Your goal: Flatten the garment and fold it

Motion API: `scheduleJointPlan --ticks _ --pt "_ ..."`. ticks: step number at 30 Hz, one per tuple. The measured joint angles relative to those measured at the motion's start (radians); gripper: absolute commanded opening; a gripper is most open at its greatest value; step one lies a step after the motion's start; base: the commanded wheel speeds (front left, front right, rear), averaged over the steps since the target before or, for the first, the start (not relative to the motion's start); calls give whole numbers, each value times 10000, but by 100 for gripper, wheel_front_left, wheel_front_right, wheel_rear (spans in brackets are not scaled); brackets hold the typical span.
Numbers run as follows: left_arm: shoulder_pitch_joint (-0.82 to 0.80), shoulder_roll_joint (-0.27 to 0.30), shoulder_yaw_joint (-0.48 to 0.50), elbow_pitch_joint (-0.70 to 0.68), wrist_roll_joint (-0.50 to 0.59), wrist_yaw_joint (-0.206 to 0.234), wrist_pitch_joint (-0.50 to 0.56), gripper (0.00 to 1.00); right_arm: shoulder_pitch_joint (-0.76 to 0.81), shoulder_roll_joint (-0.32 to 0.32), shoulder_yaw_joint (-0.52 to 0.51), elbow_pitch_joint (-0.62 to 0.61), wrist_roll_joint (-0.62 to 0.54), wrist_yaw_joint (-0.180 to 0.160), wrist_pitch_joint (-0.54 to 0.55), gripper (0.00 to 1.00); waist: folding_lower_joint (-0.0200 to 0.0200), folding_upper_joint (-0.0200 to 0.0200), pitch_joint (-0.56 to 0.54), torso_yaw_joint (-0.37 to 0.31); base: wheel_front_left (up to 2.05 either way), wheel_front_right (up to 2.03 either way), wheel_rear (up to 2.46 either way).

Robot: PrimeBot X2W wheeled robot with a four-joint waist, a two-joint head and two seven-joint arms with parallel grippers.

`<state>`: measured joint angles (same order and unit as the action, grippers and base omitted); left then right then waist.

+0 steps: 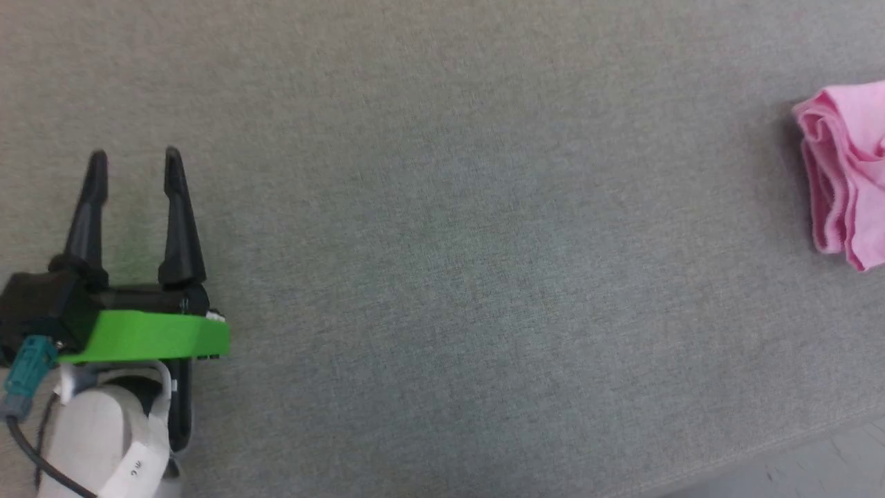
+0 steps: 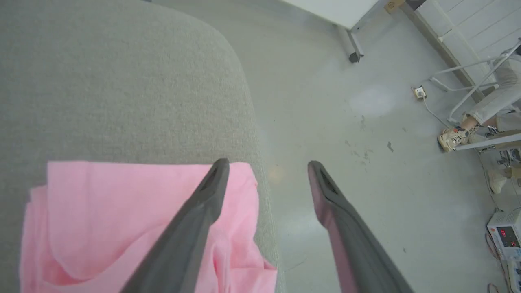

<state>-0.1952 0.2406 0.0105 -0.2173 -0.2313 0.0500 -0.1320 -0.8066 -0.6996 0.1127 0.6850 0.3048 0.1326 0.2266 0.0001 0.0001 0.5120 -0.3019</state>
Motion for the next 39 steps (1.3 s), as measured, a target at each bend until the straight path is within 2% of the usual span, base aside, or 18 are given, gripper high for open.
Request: scheduleJointPlan --ticks 5,9,11,13,17,20,22,26,28,35,39 --pt "157 -322 -4 719 -174 46 -600 100 -52 86 -245 -1609 487 0 -974 100 0 0 -827 149 0 0 0" --pt "159 -543 2 1076 -357 73 -888 100 197 675 -976 -3028 437 -2 -1814 100 -1 0 -1658 399 0 0 0" --pt "180 -587 44 1187 -357 140 -976 100 543 1379 -1482 -3726 430 -2 -2127 100 -1 0 -2049 548 0 0 0" --pt "256 -637 109 1315 -359 215 -1051 100 1120 2546 -2088 -4573 362 -4 -2368 100 -2 0 -2468 722 0 0 0" --pt "525 -734 173 1522 -385 328 -1108 100 2440 4602 -2420 -6103 -96 -4 -2357 100 -2 -1 -3171 1085 0 0 0" --pt "529 -823 142 1676 -403 353 -1160 100 3349 5823 -2834 -6796 -447 -4 -2520 100 -2 0 -3541 1449 0 0 0" --pt "530 -851 84 1797 -403 353 -1162 100 3864 6205 -2909 -7097 -717 -6 -2752 100 -2 -1 -3708 1710 0 0 0" --pt "530 -892 -42 2217 -399 359 -1168 100 4946 6466 -2894 -7208 -938 -4 -3193 100 -2 -1 -4003 2241 0 0 0" --pt "536 -899 -146 2508 -397 353 -1147 100 5451 6485 -2934 -6995 -445 -6 -3465 100 -2 -1 -4153 2443 0 0 0" --pt "529 -961 -520 3379 -362 245 -1143 100 6684 6497 -1894 -5954 -238 -6 -4178 100 -2 0 -4608 2905 0 0 0" --pt "511 -936 -834 3847 -207 111 -1145 100 6933 6495 -1601 -5697 -683 -6 -4424 100 -2 -1 -4729 3061 0 0 0"
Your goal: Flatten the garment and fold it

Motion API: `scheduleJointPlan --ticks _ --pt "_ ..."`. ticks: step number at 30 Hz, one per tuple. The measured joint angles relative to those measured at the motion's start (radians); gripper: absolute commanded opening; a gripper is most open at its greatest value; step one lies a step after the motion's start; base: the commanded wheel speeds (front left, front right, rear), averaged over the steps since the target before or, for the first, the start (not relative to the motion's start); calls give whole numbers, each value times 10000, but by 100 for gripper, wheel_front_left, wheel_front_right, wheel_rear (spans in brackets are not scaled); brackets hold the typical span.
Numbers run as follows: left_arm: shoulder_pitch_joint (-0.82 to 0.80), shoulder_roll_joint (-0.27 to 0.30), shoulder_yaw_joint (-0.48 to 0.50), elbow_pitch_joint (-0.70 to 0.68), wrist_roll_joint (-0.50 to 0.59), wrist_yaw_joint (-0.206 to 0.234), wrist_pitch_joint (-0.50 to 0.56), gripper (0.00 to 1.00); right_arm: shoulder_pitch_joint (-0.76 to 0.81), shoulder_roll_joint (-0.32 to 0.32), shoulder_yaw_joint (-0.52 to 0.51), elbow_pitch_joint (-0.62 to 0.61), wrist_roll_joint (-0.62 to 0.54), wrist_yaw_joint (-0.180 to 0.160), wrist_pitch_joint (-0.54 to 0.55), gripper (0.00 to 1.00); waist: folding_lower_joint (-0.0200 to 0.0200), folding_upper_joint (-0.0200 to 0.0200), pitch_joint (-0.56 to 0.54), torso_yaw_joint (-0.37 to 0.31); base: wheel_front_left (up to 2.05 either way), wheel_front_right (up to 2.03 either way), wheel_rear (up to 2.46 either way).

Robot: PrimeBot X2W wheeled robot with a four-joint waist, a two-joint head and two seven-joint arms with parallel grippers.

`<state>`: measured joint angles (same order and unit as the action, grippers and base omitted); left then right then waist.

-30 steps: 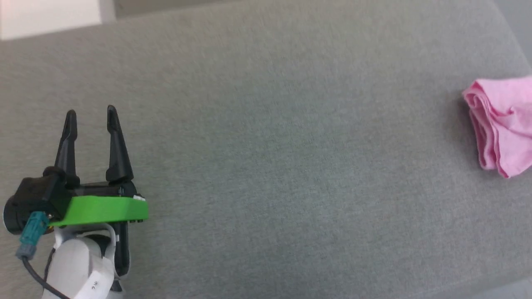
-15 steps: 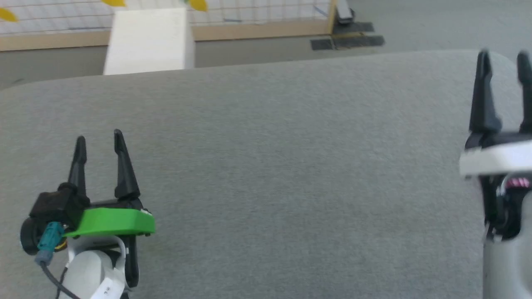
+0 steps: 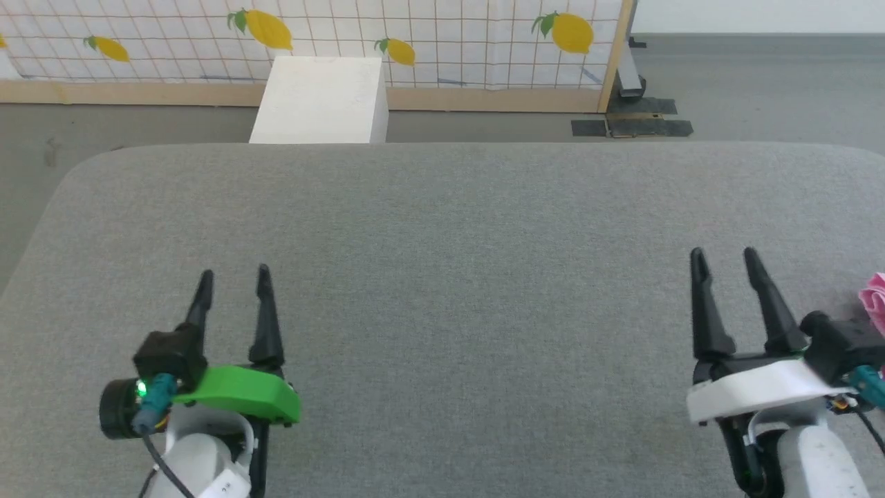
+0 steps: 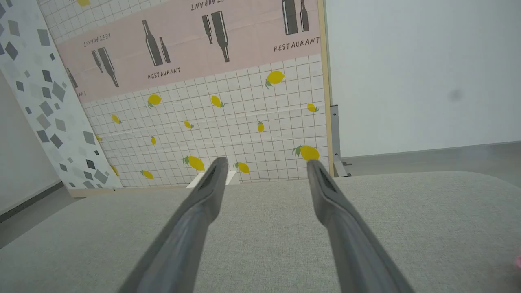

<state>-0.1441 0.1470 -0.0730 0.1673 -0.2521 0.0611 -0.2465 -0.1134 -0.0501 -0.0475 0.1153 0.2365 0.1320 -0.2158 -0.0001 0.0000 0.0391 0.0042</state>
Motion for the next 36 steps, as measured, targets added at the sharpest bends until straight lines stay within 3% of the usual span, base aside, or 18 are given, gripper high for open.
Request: scheduleJointPlan --ticks 26,27,36 --pt "-8 -209 -351 1137 232 -174 -61 100 302 -2 211 1252 117 0 -105 100 0 0 -110 64 0 0 0" --pt "-7 -209 -351 1137 232 -174 -59 0 302 -2 211 1260 117 0 -105 0 0 0 -118 65 0 0 0" --pt "-2 -211 -343 1093 236 -171 38 0 302 -2 194 1241 94 0 -52 0 0 0 -129 60 0 0 0"
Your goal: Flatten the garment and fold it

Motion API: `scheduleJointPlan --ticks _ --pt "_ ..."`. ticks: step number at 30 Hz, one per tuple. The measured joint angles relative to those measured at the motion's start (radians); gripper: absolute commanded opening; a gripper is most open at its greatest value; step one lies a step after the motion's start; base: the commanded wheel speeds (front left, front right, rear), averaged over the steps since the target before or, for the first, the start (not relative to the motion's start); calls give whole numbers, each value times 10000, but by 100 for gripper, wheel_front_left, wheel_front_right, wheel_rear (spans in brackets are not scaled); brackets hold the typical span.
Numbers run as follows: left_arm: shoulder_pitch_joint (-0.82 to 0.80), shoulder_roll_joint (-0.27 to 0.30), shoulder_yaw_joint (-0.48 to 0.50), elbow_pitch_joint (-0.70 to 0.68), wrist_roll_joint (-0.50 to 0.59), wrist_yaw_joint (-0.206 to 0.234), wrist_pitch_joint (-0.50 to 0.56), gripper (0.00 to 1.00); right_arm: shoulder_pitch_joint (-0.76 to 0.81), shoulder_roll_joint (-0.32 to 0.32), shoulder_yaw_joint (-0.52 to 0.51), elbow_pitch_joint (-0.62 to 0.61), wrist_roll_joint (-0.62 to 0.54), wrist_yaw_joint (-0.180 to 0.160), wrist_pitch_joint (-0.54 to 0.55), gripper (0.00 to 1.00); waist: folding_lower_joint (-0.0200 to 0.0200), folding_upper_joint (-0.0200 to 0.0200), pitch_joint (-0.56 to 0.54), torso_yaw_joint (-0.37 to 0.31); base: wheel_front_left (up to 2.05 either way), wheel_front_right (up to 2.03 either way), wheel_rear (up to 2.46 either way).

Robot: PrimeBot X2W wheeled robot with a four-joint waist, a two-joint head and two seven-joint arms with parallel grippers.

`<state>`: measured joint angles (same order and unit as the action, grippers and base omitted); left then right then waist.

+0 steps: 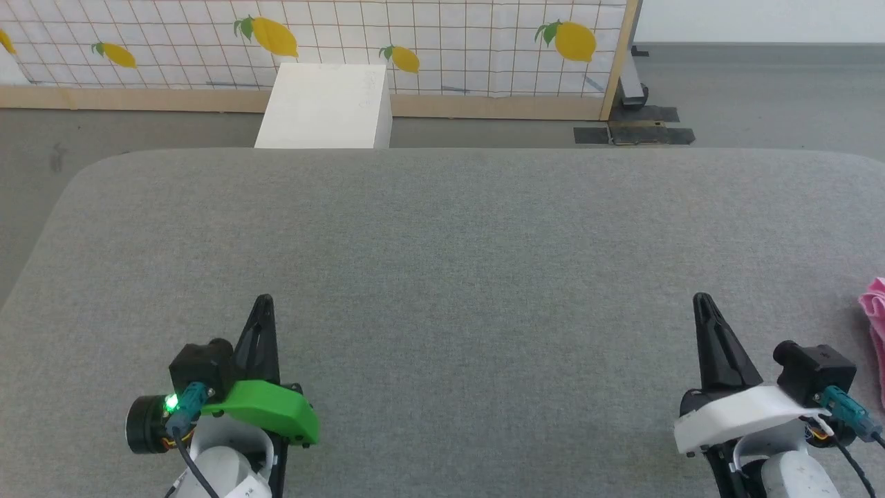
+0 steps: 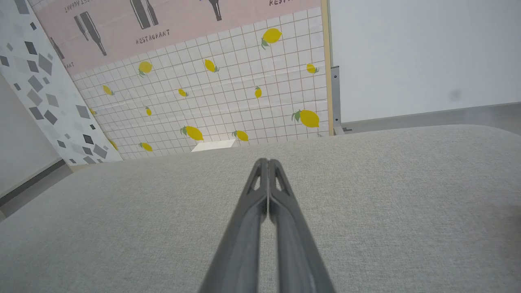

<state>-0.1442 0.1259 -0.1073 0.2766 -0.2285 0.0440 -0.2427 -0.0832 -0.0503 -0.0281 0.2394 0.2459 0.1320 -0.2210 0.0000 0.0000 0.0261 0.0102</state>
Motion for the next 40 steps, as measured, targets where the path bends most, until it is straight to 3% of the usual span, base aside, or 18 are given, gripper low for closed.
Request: scheduleJointPlan --ticks 40 --pt "370 -232 324 -892 715 -96 756 0 122 0 81 -757 -727 0 702 0 0 0 -85 -34 0 0 0"
